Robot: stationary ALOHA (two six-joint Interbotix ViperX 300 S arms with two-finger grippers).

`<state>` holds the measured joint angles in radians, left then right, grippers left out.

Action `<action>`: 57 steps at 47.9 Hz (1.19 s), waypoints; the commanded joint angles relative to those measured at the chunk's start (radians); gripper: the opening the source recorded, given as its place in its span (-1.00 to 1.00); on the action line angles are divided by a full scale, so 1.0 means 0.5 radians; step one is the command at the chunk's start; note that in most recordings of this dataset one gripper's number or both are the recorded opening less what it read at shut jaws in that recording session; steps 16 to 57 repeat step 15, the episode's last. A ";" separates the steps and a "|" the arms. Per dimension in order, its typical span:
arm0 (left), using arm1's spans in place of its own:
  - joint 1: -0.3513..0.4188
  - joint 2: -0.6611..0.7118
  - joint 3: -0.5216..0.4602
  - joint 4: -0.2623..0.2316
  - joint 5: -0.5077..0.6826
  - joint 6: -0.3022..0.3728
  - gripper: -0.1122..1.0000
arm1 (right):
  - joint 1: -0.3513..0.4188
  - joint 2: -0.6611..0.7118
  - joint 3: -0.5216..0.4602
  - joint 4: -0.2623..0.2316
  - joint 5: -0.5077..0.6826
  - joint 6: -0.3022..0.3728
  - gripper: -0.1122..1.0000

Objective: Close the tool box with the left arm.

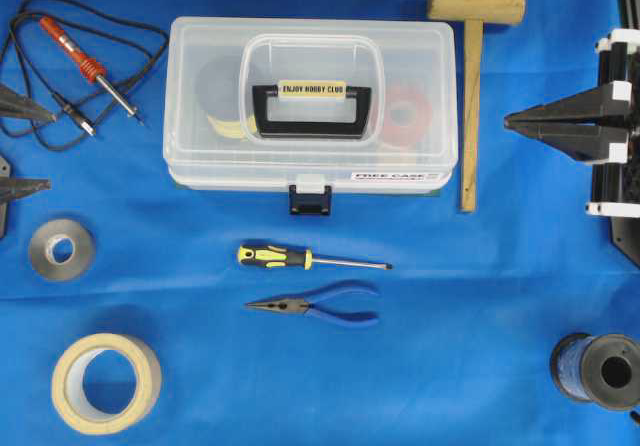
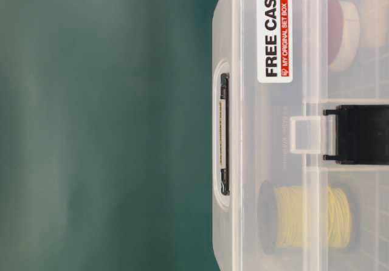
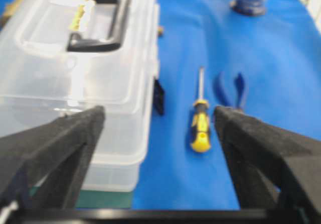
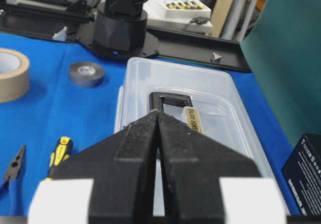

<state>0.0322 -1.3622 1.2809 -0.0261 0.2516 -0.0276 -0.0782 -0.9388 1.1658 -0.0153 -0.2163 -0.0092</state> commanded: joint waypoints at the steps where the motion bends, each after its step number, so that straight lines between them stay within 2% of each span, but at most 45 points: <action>1: 0.006 0.040 0.031 -0.006 -0.089 -0.003 0.82 | -0.003 0.000 -0.040 -0.003 -0.006 0.003 -0.81; 7: 0.006 0.156 0.187 -0.006 -0.295 -0.021 0.82 | -0.003 0.003 -0.040 -0.015 -0.006 0.000 -0.81; 14: 0.003 0.239 0.230 -0.009 -0.515 -0.003 0.82 | -0.003 0.000 -0.043 -0.018 0.000 0.000 -0.81; 57: 0.003 0.245 0.233 -0.009 -0.522 -0.003 0.82 | -0.003 -0.003 -0.043 -0.018 0.003 0.000 -0.81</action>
